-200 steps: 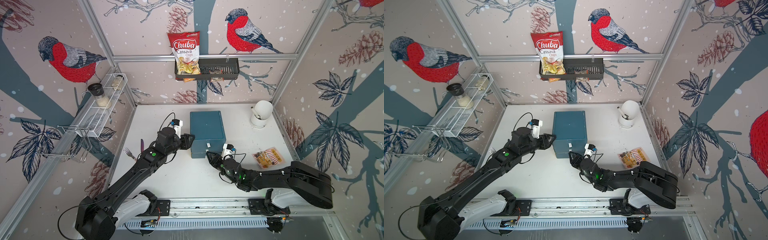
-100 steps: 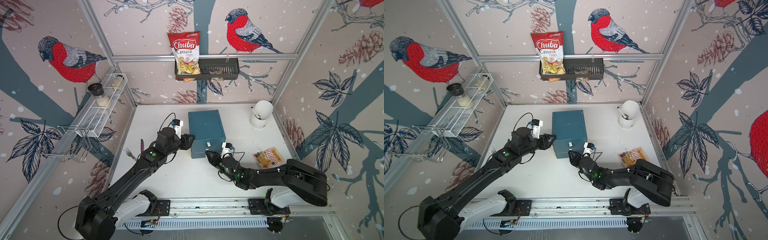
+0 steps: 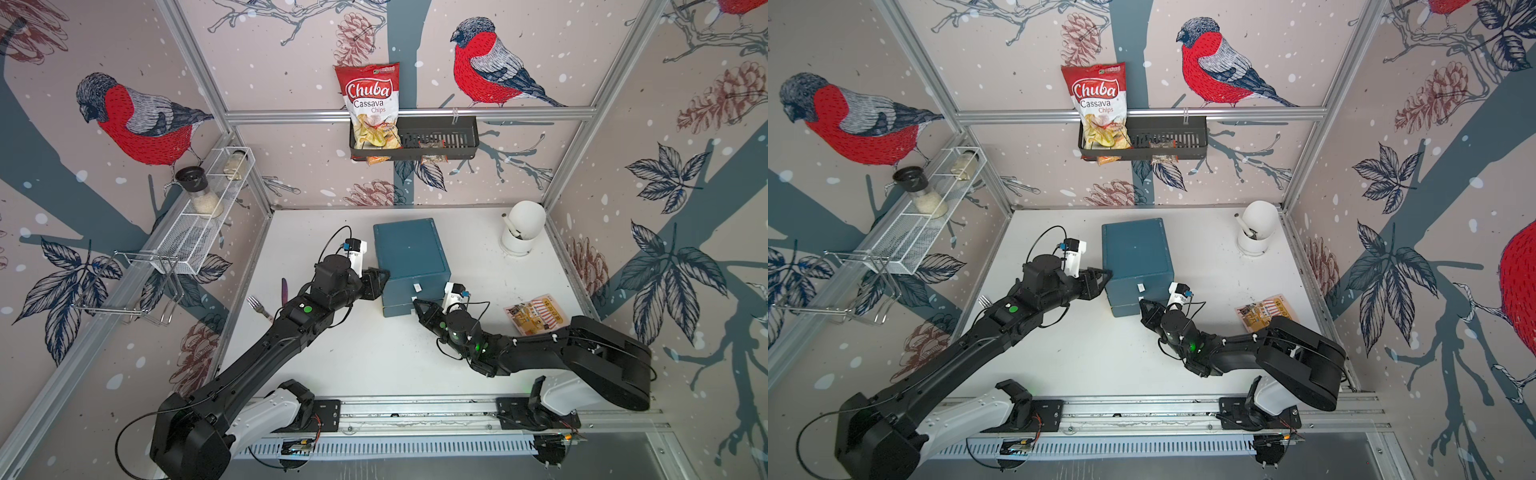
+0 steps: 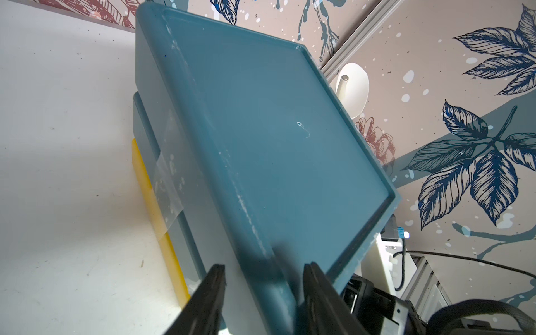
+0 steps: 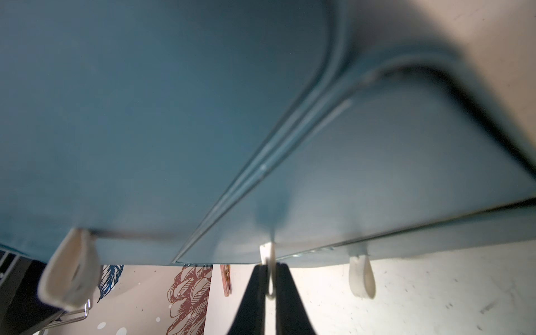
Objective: Take the seed bags out of the drawer
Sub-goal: Open the drawer in the storage box.
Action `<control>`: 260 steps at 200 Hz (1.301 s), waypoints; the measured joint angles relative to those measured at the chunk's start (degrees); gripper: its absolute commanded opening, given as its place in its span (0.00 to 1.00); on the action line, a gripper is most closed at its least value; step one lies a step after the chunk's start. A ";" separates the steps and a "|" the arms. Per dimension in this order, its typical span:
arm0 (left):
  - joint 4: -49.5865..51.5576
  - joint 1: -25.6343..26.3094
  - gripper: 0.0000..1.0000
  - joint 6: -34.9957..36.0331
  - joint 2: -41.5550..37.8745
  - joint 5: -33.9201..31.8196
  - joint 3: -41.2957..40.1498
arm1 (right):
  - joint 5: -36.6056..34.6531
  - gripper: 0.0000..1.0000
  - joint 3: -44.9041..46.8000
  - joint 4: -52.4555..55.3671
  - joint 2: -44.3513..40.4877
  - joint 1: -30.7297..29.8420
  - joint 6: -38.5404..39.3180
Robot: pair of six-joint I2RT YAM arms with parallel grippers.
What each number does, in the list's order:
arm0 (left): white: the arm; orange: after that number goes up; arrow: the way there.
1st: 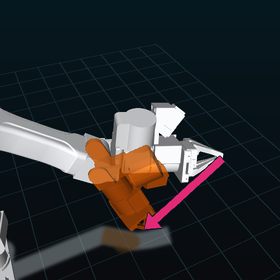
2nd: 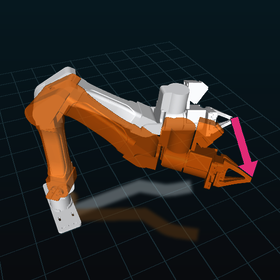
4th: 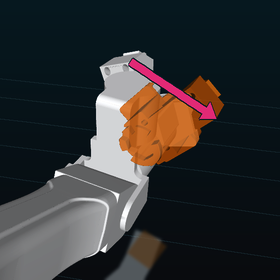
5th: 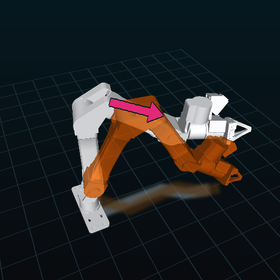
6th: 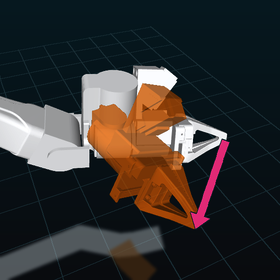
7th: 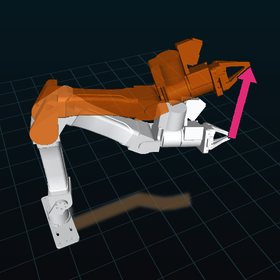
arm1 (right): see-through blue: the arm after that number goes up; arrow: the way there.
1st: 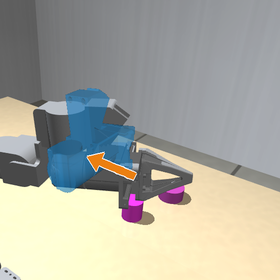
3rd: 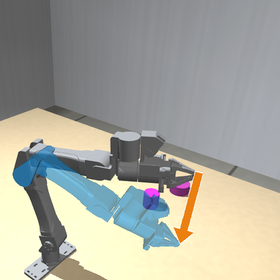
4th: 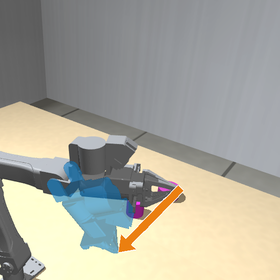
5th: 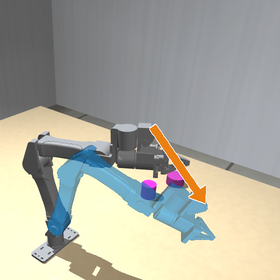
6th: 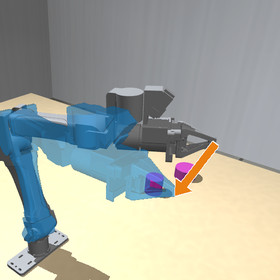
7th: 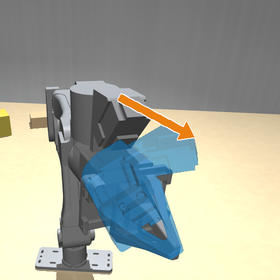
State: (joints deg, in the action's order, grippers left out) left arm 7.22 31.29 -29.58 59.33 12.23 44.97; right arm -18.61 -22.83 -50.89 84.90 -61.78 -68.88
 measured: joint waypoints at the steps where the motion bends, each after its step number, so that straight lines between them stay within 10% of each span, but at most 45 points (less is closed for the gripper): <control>1: 0.00 0.00 0.48 0.00 0.00 0.00 0.00 | 0.02 0.02 0.00 0.00 0.00 0.00 0.00; 119: -1.49 0.00 0.30 1.05 3.58 0.35 2.21 | -2.40 0.00 -0.59 12.66 -8.00 -3.28 0.00; 182: -2.21 0.00 0.56 -1.75 1.33 2.71 -0.50 | -4.83 0.00 0.33 21.62 -14.49 -4.17 -0.11; 260: -0.15 -0.37 0.51 -3.45 4.37 2.47 2.80 | -7.43 0.00 0.09 29.90 -19.17 -6.71 -0.24</control>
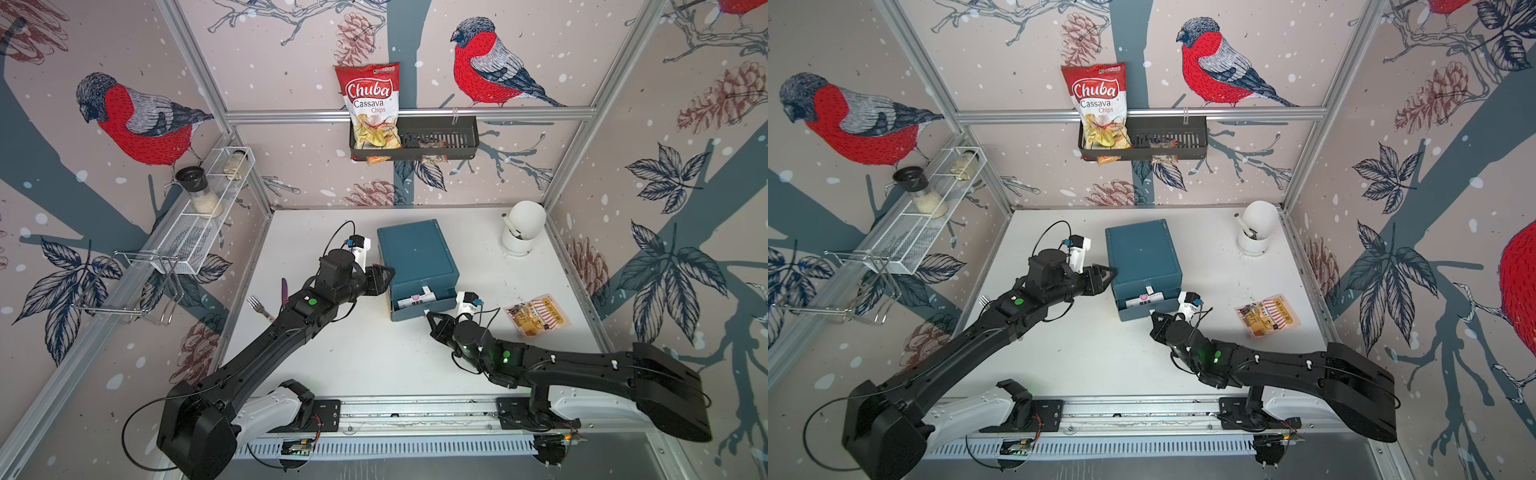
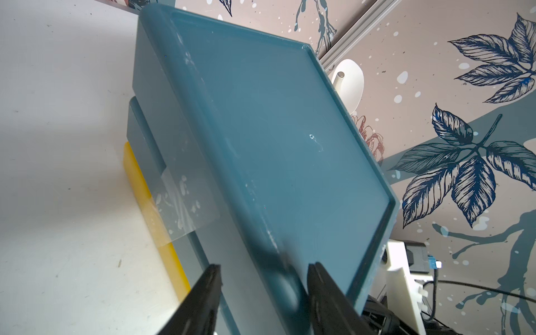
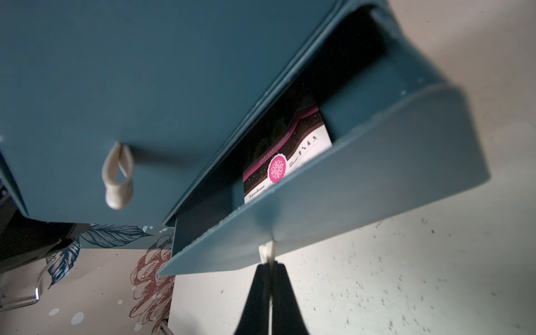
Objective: Take the seed bags out of the drawer
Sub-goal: Open the drawer in the storage box.
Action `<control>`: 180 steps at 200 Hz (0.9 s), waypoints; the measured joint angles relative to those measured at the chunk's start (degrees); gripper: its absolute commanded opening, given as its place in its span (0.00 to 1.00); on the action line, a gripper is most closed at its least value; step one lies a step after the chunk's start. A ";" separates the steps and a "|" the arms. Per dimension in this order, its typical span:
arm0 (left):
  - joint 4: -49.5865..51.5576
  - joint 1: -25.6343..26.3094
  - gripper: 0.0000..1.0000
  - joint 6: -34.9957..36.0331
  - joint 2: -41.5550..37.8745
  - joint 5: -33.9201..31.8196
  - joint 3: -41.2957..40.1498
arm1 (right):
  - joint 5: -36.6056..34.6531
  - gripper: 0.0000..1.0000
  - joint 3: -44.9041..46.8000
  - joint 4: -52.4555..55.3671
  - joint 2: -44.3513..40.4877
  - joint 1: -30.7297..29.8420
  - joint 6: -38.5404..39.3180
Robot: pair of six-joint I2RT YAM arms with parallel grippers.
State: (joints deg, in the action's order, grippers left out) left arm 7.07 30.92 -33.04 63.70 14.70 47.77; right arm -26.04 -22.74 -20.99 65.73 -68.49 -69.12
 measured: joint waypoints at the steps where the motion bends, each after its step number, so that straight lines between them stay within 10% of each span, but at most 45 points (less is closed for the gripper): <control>1: 0.00 0.00 0.51 0.00 0.02 -0.02 0.00 | -0.07 0.00 -0.09 0.11 0.02 -0.07 0.00; 180: -1.44 -0.37 0.50 -1.01 -0.20 -3.82 -1.14 | -7.41 0.00 -15.93 21.88 6.60 -8.55 1.25</control>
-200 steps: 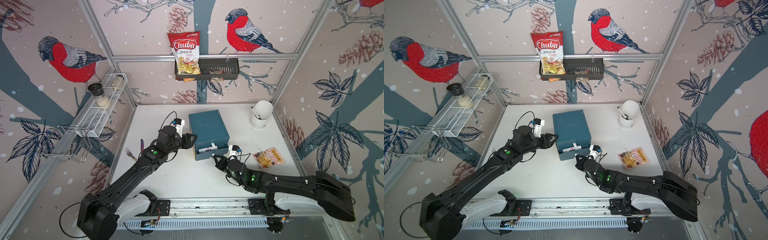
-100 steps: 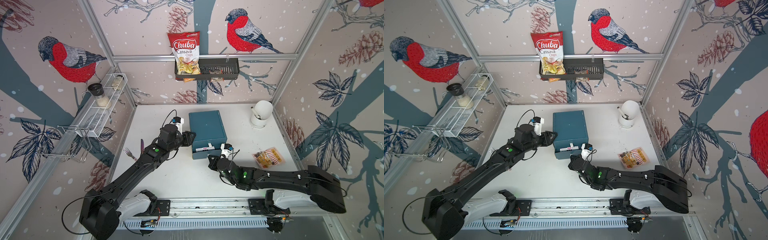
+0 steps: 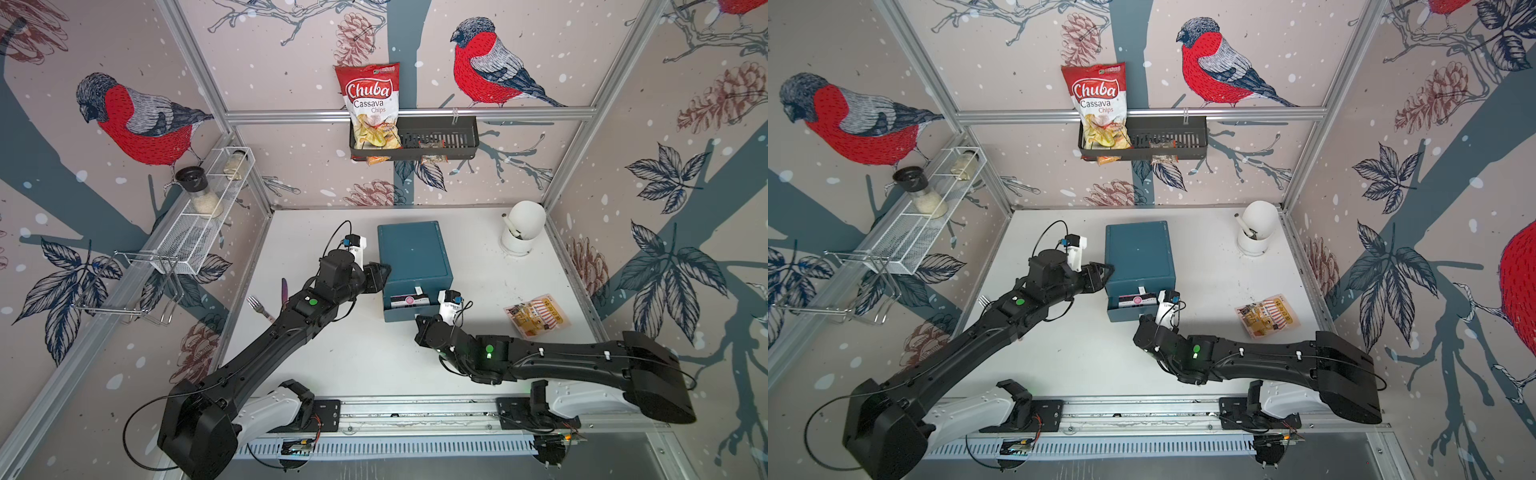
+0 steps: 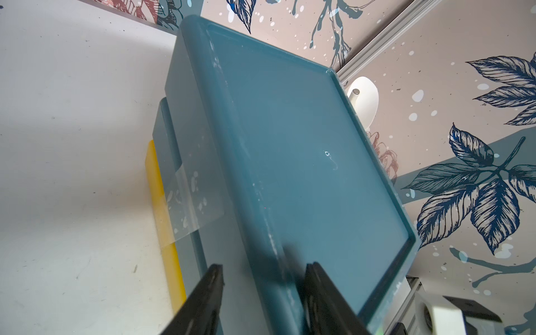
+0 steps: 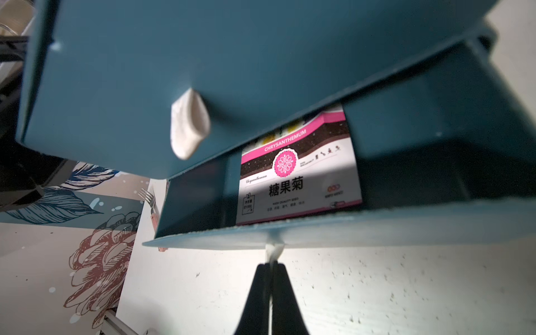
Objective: Take the seed bags out of the drawer
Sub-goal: Open the drawer in the storage box.
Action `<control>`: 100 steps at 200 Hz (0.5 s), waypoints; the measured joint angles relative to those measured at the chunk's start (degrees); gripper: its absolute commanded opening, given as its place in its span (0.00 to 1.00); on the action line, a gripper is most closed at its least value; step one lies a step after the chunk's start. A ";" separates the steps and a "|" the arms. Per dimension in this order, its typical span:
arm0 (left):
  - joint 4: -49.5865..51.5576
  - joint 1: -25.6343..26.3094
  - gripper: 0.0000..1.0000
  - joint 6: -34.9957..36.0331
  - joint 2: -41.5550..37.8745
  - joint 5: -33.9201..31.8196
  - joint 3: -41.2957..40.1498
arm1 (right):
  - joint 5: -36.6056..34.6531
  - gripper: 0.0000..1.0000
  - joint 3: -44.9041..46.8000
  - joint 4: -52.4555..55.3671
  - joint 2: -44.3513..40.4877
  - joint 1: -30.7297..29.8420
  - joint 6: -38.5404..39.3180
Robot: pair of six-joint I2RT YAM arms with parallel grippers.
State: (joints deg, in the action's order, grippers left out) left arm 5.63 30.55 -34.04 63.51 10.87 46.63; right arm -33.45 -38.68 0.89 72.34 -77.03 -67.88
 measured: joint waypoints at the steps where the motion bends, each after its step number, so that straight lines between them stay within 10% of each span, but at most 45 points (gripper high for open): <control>1: 0.00 0.00 0.50 0.00 0.00 0.00 0.00 | -0.09 0.00 -0.04 0.22 0.00 -0.11 -0.04; 100: -0.09 -0.22 0.50 -0.07 -0.42 0.09 -0.28 | -3.54 0.00 -5.07 19.54 -1.01 -12.24 -10.99</control>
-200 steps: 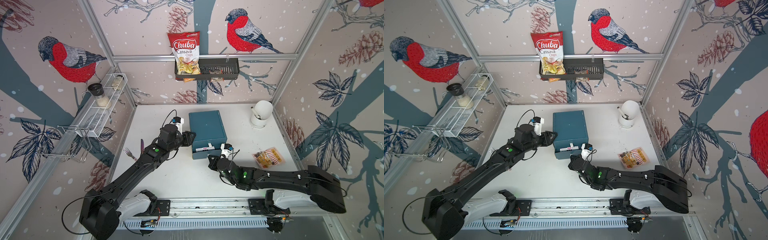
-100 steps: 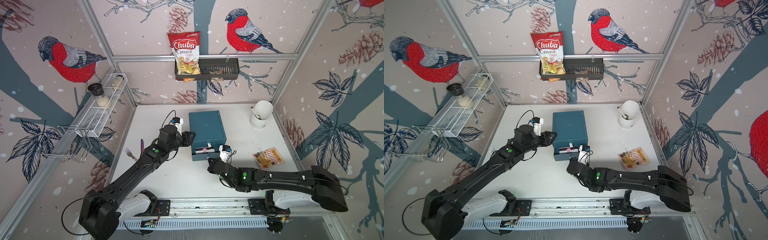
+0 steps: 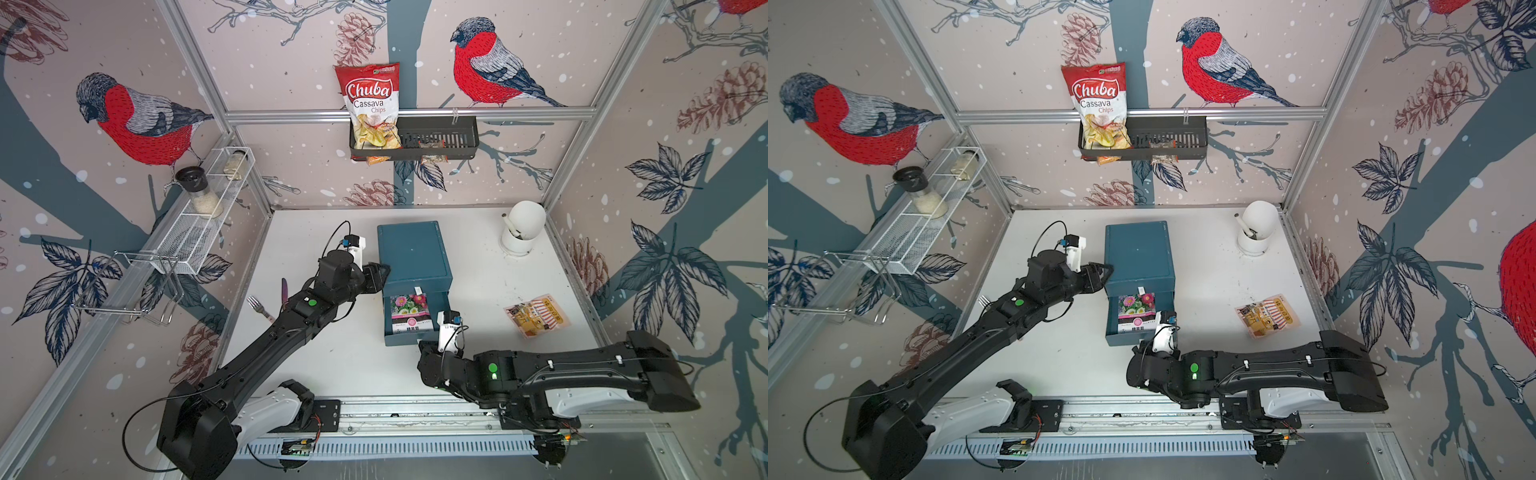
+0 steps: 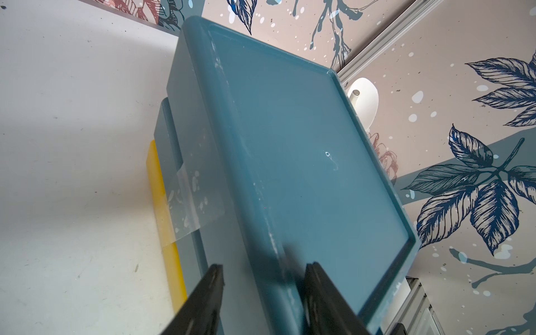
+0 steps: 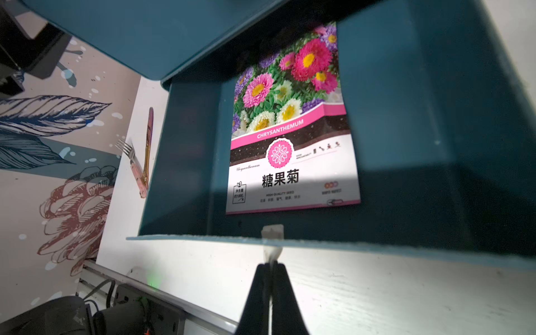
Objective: Take the seed bags out of the drawer
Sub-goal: Open the drawer in the storage box.
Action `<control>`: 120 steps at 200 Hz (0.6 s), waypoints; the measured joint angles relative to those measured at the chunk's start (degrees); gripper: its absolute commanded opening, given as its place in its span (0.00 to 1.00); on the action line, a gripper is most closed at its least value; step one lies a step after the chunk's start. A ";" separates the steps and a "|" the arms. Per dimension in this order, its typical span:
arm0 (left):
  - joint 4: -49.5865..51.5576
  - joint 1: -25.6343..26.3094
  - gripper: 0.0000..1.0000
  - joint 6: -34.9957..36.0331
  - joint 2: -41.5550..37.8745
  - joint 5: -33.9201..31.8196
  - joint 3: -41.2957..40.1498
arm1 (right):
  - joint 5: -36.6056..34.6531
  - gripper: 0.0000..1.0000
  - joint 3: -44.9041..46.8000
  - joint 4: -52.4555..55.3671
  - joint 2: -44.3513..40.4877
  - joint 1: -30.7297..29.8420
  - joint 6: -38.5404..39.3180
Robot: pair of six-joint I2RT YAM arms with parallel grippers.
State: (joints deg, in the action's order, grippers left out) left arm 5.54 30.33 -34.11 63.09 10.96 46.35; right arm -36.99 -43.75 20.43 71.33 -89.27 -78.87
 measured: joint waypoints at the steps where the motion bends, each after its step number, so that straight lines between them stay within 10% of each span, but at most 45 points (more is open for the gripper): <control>1: 0.00 0.00 0.50 0.00 -0.02 0.00 0.00 | 0.00 0.00 -0.02 0.11 0.02 -0.04 -0.11; 84: 1.62 -0.07 0.50 -0.13 -1.03 1.03 0.20 | -0.92 0.00 -1.03 5.55 2.97 -2.47 -5.07; 120: 3.74 -0.07 0.51 -0.13 -1.88 1.38 0.90 | -1.49 0.28 -2.01 7.50 2.95 -2.95 -5.25</control>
State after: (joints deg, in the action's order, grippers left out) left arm 9.28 30.26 -34.24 61.21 12.34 47.24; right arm -38.48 -45.76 27.92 74.28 -92.23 -84.12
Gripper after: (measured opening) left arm 0.501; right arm 0.125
